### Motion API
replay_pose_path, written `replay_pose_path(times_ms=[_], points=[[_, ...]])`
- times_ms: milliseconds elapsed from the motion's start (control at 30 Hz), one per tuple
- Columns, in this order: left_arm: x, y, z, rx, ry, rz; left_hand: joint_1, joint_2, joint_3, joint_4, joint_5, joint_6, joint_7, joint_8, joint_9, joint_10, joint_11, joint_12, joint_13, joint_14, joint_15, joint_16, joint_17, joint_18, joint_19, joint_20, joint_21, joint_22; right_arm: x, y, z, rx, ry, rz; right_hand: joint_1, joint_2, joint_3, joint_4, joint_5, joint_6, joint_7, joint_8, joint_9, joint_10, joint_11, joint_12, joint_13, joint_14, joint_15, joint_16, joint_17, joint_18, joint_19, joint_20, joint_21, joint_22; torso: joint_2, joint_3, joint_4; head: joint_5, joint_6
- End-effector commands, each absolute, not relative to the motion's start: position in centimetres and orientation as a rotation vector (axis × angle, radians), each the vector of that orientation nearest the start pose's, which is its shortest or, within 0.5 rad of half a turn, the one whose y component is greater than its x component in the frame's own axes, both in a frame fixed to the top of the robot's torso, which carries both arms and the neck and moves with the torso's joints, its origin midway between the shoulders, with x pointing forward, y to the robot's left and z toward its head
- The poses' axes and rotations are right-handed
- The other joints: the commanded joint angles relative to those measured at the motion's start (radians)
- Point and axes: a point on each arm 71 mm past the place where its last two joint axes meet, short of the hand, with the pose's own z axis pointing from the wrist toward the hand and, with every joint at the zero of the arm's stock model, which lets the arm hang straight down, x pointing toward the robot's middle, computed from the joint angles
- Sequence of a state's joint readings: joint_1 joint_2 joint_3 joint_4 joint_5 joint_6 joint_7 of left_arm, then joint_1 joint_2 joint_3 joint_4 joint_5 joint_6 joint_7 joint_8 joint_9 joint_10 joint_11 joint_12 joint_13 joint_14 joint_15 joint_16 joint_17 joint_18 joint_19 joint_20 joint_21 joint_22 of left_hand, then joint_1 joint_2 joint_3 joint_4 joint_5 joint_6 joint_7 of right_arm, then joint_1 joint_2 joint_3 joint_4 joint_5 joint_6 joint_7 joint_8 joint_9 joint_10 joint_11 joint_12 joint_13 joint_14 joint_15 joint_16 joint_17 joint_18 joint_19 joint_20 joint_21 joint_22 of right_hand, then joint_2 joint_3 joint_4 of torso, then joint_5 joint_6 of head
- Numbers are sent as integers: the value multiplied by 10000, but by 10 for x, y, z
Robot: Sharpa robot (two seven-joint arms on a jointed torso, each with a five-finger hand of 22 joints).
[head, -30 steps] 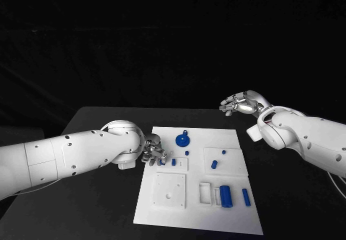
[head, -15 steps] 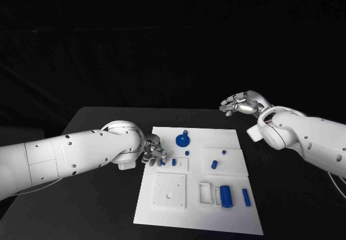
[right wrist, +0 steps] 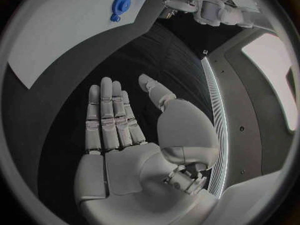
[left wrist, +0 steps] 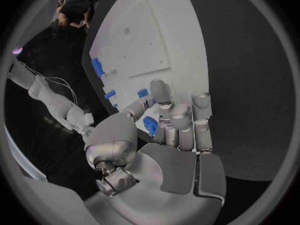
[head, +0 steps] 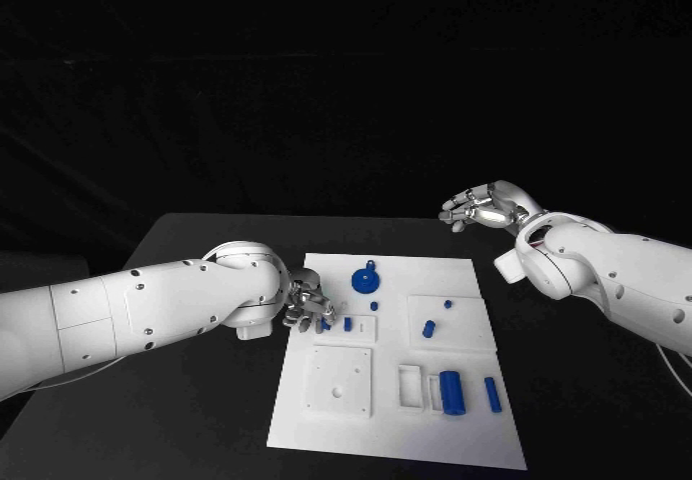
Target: Assemble the parts on the task board
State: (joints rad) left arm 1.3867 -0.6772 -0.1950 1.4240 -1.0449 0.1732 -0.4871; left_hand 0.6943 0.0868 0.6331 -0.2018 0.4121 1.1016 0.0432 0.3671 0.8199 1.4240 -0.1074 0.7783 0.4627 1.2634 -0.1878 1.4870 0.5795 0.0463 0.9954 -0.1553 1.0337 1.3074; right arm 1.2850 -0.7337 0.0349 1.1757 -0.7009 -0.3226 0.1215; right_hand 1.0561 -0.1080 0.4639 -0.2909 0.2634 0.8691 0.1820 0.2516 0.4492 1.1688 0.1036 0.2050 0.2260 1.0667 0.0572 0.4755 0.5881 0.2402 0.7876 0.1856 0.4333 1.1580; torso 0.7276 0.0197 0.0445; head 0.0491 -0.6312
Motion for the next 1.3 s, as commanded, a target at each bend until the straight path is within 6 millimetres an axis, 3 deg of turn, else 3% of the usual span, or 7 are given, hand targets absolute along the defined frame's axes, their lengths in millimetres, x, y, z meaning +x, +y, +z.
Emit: replay_pose_path(times_ms=[33, 167, 300, 567, 867, 1000, 1300], points=[[498, 161, -203, 234, 23617, -4069, -30, -61, 59, -26, -26, 1527, -507, 32, 13, -65, 16, 49, 15, 184, -222, -12, 12, 79, -58, -1168, 60, 85, 567, -257, -131, 5469, 14984, 9766, 41, 35, 65, -3, 32, 43, 28, 62, -12, 76, -22, -38, -10, 26, 27, -69, 11, 189, -17, 48, -50, 17, 0, -4, 5, -12, -3], [498, 162, -203, 246, 23567, -4035, -49, -166, 26, 16, -172, 1534, -506, 31, 21, -67, 19, 61, 27, 188, -218, -12, 22, 79, -54, -1165, 65, 83, 567, -257, -131, 5477, 14981, 9756, 40, 34, 65, -3, 32, 42, 28, 63, -14, 77, -22, -41, -11, 26, 28, -72, 13, 189, -18, 49, -52, 18, 3, -10, 3, -15, 3], [498, 162, -203, 216, 23543, -4037, -73, -327, -8, 178, -606, 1538, -508, 21, 34, -77, 22, 73, 44, 185, -216, -26, 38, 89, -58, -1168, 58, 72, 567, -257, -131, 5477, 14985, 9757, 40, 31, 65, -4, 32, 41, 29, 62, -16, 78, -21, -44, -12, 25, 28, -74, 14, 190, -19, 50, -53, 19, -3, -11, 8, -17, 9], [498, 162, -202, 180, 23480, -4079, -207, -892, -81, 652, -1664, 1538, -516, -4, 55, -90, 14, 77, 61, 186, -224, -52, 65, 121, -69, -1178, 48, 58, 567, -257, -131, 5479, 14986, 9753, 40, 27, 65, -4, 34, 36, 30, 61, -20, 81, -21, -50, -14, 25, 29, -79, 17, 191, -20, 53, -57, 21, -1, -10, 6, -17, 7], [499, 164, -202, 74, 23403, -4066, -260, -1064, -99, 828, -1958, 1547, -522, -4, 70, -83, 11, 90, 73, 191, -230, -49, 83, 135, -72, -1182, 47, 56, 567, -257, -131, 5485, 14992, 9750, 41, 27, 66, -3, 36, 33, 32, 61, -23, 84, -21, -56, -16, 24, 30, -84, 21, 193, -20, 55, -60, 23, 1, -6, 6, -12, 1], [500, 166, -202, 44, 23330, -3980, -261, -1206, -100, 968, -2434, 1542, -525, -9, 84, -91, 9, 97, 80, 185, -232, -57, 95, 155, -77, -1188, 49, 57, 567, -258, -131, 5490, 14991, 9741, 39, 24, 65, -3, 37, 30, 33, 60, -26, 85, -20, -60, -18, 23, 30, -88, 23, 193, -22, 57, -63, 25, 2, -7, 3, -18, 8], [502, 169, -194, -349, 22767, -4418, -221, -1450, -95, 1005, -2550, 1506, -515, -29, 93, -114, 15, 73, 67, 172, -229, -88, 89, 166, -96, -1188, 47, 61, 567, -258, -131, 5504, 14973, 9730, 30, 13, 59, -1, 39, 15, 39, 55, -36, 83, -16, -77, -24, 19, 35, -101, 29, 194, -26, 63, -72, 29, 3, -18, -2, -49, 21]])
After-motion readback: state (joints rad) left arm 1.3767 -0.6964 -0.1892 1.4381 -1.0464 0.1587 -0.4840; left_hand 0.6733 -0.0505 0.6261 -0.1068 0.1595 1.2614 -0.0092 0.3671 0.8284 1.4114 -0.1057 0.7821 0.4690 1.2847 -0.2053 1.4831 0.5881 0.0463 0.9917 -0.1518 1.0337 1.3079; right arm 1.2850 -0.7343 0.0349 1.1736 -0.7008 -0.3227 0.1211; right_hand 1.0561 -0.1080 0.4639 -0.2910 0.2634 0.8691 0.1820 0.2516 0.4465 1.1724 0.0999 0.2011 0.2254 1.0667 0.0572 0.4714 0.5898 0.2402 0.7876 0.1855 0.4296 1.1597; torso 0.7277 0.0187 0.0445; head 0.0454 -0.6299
